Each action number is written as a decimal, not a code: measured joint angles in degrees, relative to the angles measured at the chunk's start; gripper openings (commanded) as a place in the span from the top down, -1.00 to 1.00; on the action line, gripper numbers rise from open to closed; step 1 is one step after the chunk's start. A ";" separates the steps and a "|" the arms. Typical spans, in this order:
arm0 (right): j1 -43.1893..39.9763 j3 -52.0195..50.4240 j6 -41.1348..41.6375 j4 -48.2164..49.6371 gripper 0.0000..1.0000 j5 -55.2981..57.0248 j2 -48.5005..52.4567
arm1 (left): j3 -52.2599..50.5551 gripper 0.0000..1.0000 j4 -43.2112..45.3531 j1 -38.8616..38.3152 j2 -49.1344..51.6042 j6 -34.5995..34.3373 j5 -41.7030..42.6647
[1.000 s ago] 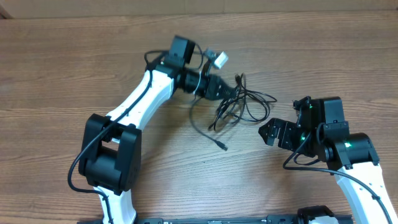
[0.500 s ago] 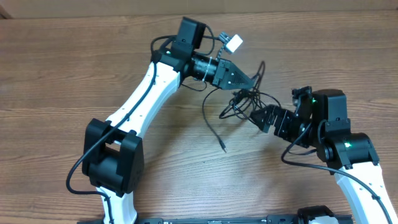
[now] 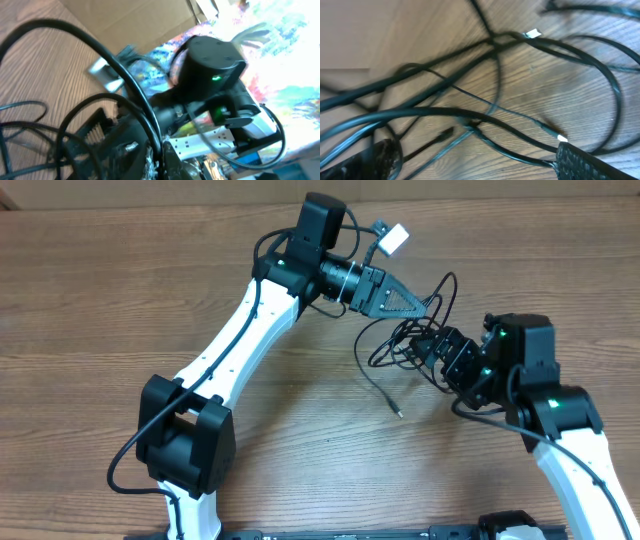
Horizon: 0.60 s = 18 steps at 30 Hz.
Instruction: Untangle cables
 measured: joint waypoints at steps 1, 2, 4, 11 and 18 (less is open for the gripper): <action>0.00 0.00 0.02 0.04 -1.00 -0.02 1.14 | 0.00 0.91 1.60 -0.22 0.00 -1.18 0.04; 0.00 0.00 -0.04 -0.02 -1.00 0.02 2.19 | 0.02 0.91 3.82 -0.52 0.00 -2.91 0.13; 0.02 0.00 -0.09 -0.46 -1.00 0.46 4.66 | 0.02 0.92 7.50 -1.07 0.00 -6.05 0.22; 0.00 0.09 -0.22 -4.59 -1.00 5.81 10.56 | -0.02 0.91 28.22 -2.19 0.00 -22.56 1.70; 0.24 0.81 -0.85 -9.38 -1.00 12.41 10.88 | -0.28 0.91 61.94 -0.61 0.02 -46.45 4.28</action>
